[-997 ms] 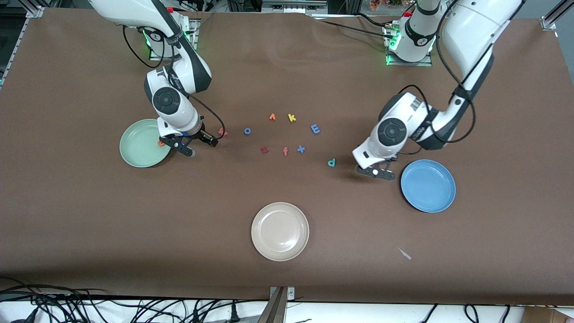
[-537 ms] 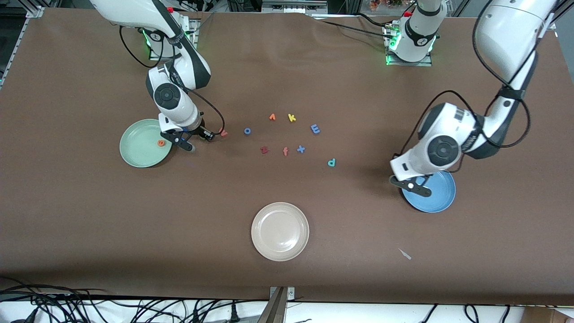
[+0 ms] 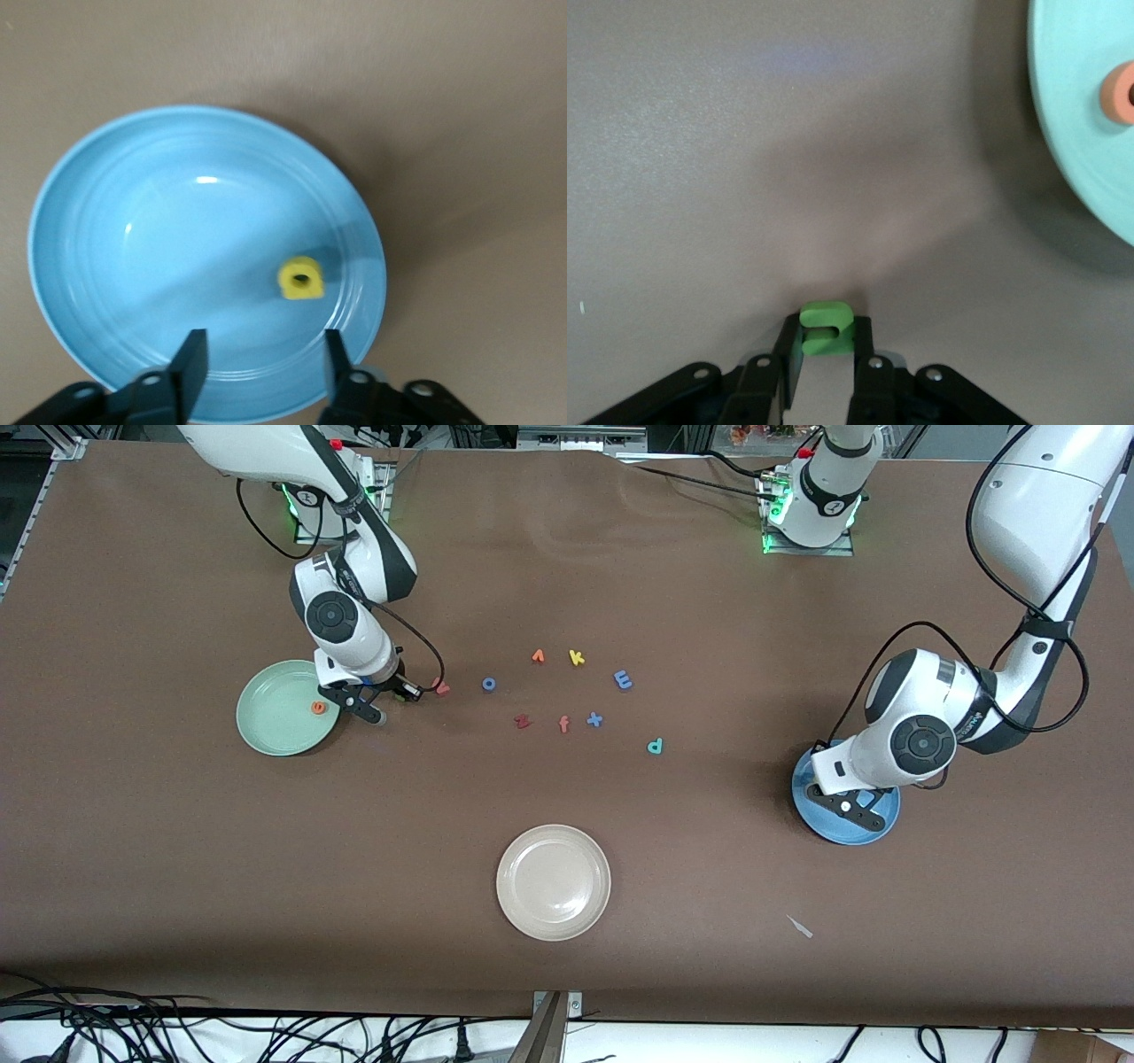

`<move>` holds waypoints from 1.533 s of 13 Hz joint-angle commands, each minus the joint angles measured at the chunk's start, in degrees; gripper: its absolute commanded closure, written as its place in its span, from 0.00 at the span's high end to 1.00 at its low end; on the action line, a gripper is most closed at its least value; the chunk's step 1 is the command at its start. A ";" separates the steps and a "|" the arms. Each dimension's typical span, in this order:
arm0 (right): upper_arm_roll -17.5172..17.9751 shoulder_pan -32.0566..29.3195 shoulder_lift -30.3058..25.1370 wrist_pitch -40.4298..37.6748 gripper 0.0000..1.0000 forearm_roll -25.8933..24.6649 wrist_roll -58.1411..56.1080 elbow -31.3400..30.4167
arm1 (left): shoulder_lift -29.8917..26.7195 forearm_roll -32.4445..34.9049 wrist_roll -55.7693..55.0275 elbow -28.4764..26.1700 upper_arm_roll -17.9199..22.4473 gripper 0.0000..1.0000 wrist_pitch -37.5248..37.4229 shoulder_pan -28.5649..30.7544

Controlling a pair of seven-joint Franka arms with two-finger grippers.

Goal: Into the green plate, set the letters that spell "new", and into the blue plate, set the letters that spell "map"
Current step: 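Release the yellow d on the blue plate while the right gripper grasps green letter, then drop the green letter on the green plate while the left gripper reaches teal P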

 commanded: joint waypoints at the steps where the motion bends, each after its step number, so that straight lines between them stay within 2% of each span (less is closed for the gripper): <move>1: 0.12 -0.26 -1.76 -0.22 0.10 0.32 -0.69 -0.01 | -0.79 -4.16 -5.11 1.84 -2.36 1.00 -1.29 -0.56; 4: -1.18 -0.35 -7.65 -7.41 0.10 -0.91 -6.55 1.04 | -0.44 -5.42 -18.90 1.49 -6.67 1.00 -1.12 -1.96; 7: -11.09 -0.35 -10.12 -12.34 0.10 -1.09 -24.09 1.31 | -0.26 -7.51 -31.13 0.35 -7.21 1.00 1.68 -7.13; 10: -21.64 -0.61 -8.38 -11.40 0.10 -0.31 -41.08 0.96 | 0.88 -7.97 -39.30 -2.19 -7.03 1.00 9.05 -11.44; 13: -22.82 -0.96 -4.77 -7.62 0.10 -0.12 -43.41 0.17 | 3.95 -5.26 -48.09 -2.29 -6.33 1.00 14.17 -16.27; 14: -22.82 -0.96 -4.67 -7.52 0.18 -0.12 -43.32 0.16 | 5.09 -2.37 -51.17 -2.11 -6.24 1.00 15.57 -16.90; 16: -22.73 -1.05 -4.32 -7.78 0.99 0.05 -42.71 0.43 | 7.29 2.91 -55.31 -2.03 -6.33 1.00 16.72 -17.08; 18: -21.86 -0.53 -5.81 -10.06 0.99 1.62 -40.35 0.95 | 8.79 4.86 -57.69 -1.59 -6.24 1.00 18.21 -18.22; 20: -16.08 -0.35 -7.39 -11.39 0.99 2.07 -31.86 1.31 | 9.58 4.87 -58.23 -0.97 -5.46 0.99 18.39 -19.89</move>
